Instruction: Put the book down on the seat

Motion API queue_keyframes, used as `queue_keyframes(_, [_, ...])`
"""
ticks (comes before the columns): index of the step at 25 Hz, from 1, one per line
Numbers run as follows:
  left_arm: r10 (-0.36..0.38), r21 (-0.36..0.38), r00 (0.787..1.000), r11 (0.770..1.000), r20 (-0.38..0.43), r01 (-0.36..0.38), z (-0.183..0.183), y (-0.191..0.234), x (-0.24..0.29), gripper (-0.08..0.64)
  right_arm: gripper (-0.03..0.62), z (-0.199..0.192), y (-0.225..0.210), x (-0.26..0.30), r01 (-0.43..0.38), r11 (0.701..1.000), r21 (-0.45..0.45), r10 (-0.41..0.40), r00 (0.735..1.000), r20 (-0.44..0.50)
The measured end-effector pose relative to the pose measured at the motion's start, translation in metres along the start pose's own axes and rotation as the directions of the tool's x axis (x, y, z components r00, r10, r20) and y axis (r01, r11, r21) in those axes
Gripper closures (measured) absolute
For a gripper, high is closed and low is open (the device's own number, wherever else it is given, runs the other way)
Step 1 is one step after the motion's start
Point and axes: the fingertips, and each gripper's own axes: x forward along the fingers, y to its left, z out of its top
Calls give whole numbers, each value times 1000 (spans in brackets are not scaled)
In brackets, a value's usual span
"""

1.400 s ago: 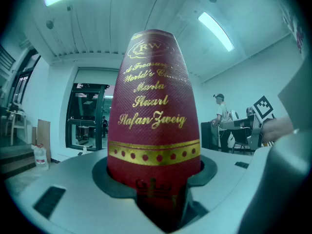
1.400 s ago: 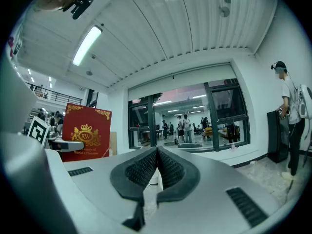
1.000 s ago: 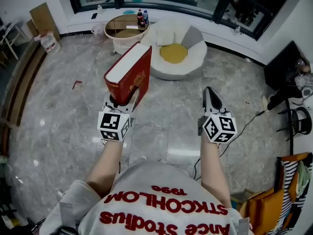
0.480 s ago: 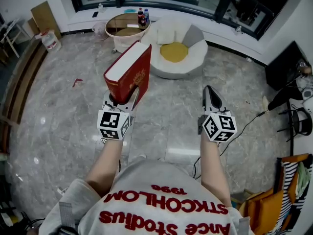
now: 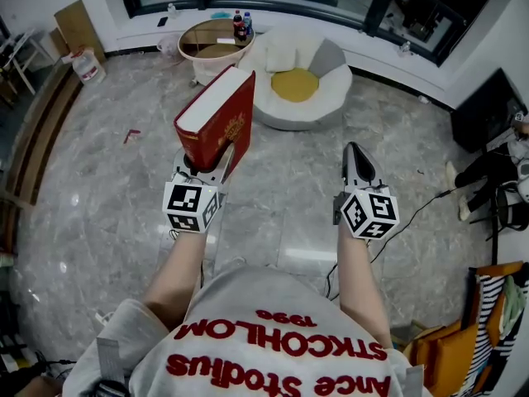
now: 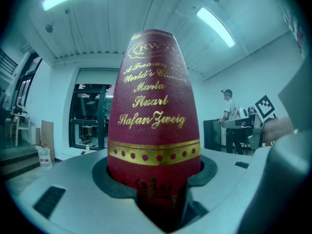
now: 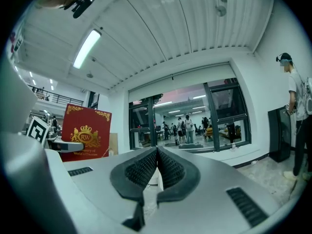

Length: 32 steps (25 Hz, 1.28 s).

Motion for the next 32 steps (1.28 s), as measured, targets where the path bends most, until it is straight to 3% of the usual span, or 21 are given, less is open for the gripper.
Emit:
queue_keyframes(10, [27,13,1000,1000,6,-27,7,-34,14,309,566,2,-29,-14,-49,999,15,49,999,2])
queue_keyframes(20, [46,23,999,999,2,-46,6,-37,25,309,566,-9,-50,-5,-49,997,54,49,999,-5])
queue_keyframes(32, [27,-1,999,1000,-30,-27,-11,-23,105,308,566,-19,-86,56,-39,997,59,41,999,-32])
